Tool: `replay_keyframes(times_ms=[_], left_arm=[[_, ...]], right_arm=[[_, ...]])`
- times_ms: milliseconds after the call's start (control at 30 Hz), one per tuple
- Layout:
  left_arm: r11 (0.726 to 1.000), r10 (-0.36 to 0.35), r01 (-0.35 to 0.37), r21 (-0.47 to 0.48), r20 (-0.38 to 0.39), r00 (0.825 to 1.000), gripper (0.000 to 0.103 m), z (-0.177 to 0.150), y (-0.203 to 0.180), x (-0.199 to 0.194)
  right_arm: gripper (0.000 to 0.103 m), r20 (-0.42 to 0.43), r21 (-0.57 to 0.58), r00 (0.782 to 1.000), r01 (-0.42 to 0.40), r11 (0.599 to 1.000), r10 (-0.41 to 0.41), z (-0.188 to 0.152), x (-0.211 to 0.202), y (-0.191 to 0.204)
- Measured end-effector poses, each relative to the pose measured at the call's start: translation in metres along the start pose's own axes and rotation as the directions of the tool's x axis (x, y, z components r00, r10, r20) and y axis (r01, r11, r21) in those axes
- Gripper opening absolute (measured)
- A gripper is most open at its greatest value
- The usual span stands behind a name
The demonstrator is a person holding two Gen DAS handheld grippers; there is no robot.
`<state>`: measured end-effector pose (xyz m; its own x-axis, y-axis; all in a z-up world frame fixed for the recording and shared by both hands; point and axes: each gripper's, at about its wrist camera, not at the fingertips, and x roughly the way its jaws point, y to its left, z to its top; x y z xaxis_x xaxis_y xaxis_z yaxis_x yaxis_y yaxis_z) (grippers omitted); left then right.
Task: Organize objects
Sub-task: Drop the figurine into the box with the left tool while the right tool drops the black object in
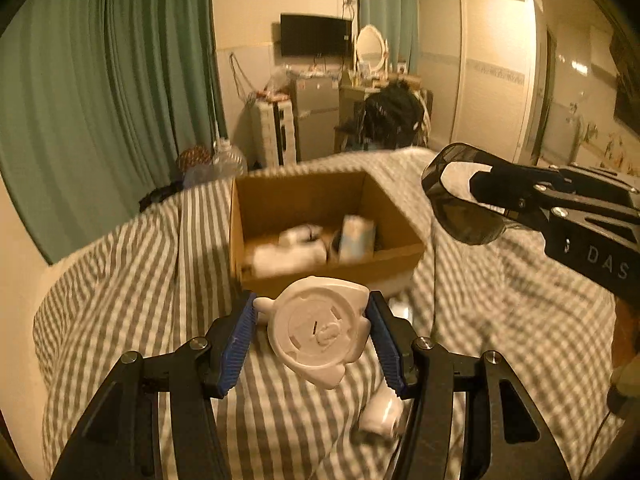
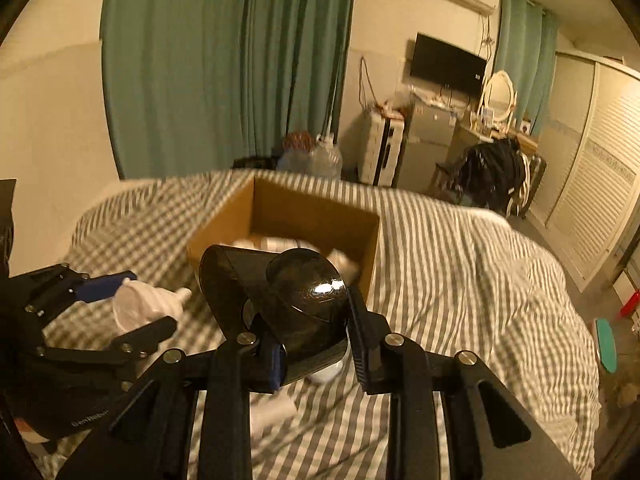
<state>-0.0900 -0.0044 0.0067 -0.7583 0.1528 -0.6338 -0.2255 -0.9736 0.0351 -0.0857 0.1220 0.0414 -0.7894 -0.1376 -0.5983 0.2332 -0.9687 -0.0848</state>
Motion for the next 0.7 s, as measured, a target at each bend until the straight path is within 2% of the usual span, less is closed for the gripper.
replay_keyframes(times_ms=[67, 367, 533, 567, 700], left_arm=[[1.0, -0.009, 0.01, -0.014, 0.018, 1.0, 0.057, 0.016, 0.004, 0.003], [0.999, -0.011, 0.014, -0.047, 0.073, 0.997, 0.057, 0.076, 0.027, 0.037], [0.998, -0.003, 0.007, -0.061, 0.07, 0.998, 0.057, 0.1, 0.043, 0.076], [0.998, -0.002, 0.006, -0.061, 0.066, 0.998, 0.057, 0.103, 0.046, 0.084], [0.999, -0.015, 0.017, -0.035, 0.053, 0.999, 0.057, 0.105, 0.051, 0.126]], right_arm=[[0.026, 0.047, 0.006, 0.999, -0.001, 1.0, 0.001, 0.021, -0.006, -0.003], [0.026, 0.118, 0.023, 0.992, -0.042, 0.999, 0.039, 0.07, 0.004, -0.012], [0.026, 0.128, 0.049, 0.99, -0.07, 0.996, 0.063, 0.089, 0.036, -0.023], [0.026, 0.116, 0.07, 0.991, -0.079, 0.994, 0.07, 0.091, 0.057, -0.029], [0.026, 0.09, 0.114, 0.992, -0.095, 0.989, 0.085, 0.089, 0.087, -0.039]])
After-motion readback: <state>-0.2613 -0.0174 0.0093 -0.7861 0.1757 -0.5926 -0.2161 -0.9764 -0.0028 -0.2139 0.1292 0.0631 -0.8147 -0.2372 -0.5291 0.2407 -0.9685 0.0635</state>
